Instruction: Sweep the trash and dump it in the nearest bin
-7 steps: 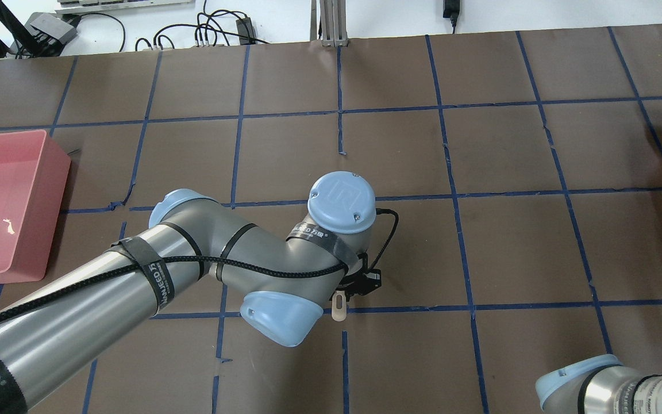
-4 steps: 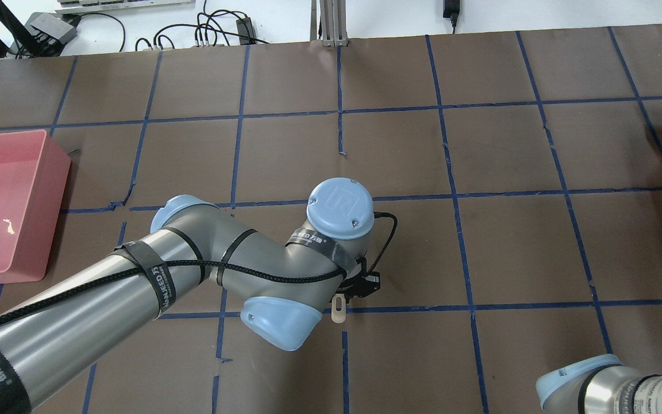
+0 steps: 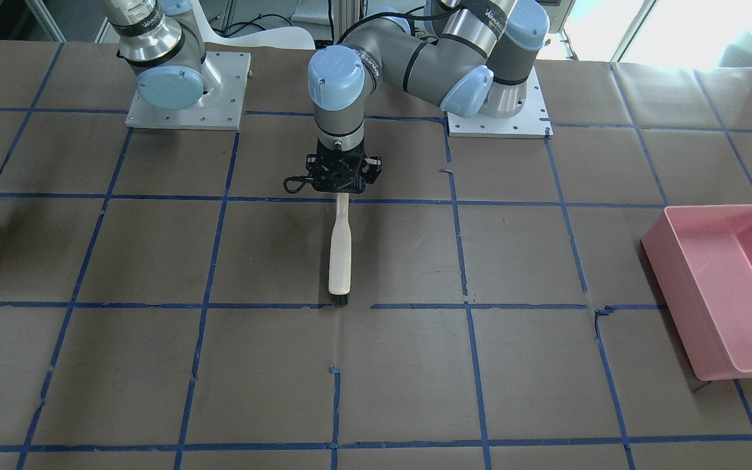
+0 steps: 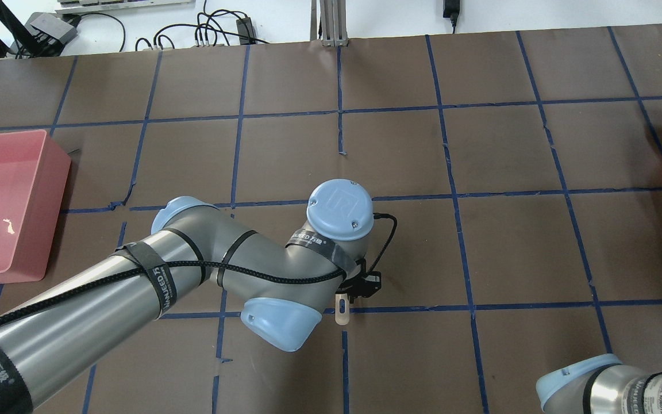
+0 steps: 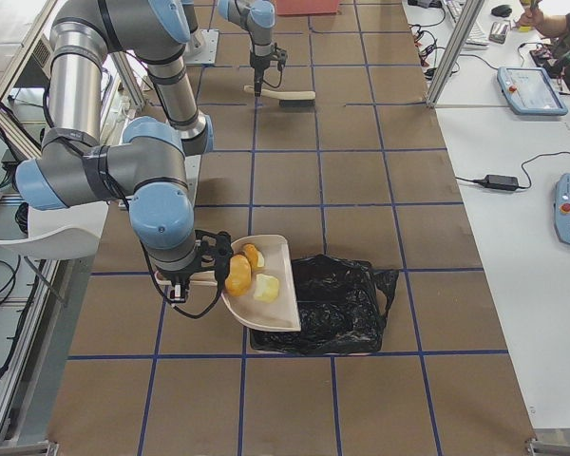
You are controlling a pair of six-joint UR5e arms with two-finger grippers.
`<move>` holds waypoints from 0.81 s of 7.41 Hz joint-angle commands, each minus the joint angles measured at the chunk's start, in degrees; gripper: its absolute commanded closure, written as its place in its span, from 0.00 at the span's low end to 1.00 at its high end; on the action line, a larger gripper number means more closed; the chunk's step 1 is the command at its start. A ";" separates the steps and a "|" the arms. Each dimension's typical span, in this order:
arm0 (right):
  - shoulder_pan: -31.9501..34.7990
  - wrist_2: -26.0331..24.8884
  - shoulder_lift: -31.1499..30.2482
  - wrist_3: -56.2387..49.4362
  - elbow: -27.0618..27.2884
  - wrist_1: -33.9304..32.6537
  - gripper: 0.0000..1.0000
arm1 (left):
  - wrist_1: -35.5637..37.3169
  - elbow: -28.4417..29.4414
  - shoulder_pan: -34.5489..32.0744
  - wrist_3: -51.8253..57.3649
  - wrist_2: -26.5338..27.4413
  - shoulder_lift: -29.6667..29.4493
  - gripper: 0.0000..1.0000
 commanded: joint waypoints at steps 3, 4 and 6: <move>1.25 -5.01 0.54 -0.05 -1.04 -0.96 0.93 | 0.14 0.40 0.05 0.48 -0.08 -0.10 0.11; 1.34 -5.45 0.46 -0.40 -1.31 -1.49 0.93 | 0.14 2.06 0.31 0.66 0.36 0.59 0.00; 2.22 -6.95 0.54 -0.93 -1.48 -4.12 0.93 | -5.61 10.38 4.41 3.72 -0.16 0.77 0.00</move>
